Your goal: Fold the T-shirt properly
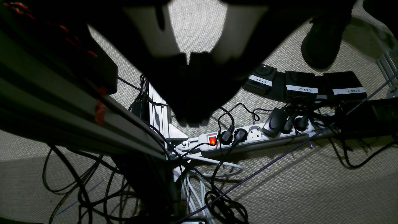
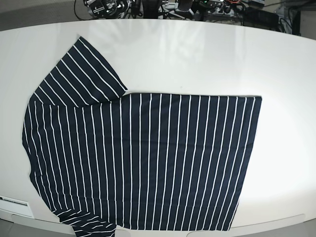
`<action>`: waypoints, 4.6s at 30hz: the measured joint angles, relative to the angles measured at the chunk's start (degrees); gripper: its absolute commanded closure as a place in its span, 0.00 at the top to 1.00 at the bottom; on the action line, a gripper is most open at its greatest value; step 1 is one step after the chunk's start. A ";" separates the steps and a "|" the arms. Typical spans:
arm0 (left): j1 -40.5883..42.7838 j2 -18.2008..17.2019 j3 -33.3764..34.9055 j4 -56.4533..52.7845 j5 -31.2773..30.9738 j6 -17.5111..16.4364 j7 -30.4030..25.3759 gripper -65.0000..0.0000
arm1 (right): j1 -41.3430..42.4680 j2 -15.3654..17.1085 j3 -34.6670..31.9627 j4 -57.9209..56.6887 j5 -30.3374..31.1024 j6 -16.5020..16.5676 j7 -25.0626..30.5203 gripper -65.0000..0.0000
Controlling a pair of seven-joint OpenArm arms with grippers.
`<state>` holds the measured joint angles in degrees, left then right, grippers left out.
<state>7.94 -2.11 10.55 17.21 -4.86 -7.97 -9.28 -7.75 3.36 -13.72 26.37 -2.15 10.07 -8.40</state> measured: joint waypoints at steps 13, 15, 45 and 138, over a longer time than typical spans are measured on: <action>0.00 0.02 0.00 0.00 1.46 1.68 -0.35 0.00 | -0.02 -0.02 0.00 -0.02 -0.02 0.00 0.48 0.00; 0.00 0.02 0.00 0.00 1.46 1.68 -0.37 0.00 | -0.02 0.00 0.00 -0.02 0.00 -0.02 0.70 0.00; 38.95 -21.55 7.85 54.58 1.53 -0.42 10.88 0.00 | -43.25 15.72 0.09 56.22 4.94 0.63 -12.59 0.00; -17.25 -54.40 32.09 60.52 28.44 -5.88 -6.12 0.55 | -37.90 23.12 6.47 103.19 -12.79 -1.05 -16.22 0.00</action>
<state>-9.30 -56.51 42.63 77.73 23.57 -13.85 -15.40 -45.65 26.48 -7.25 129.56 -14.94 9.02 -24.62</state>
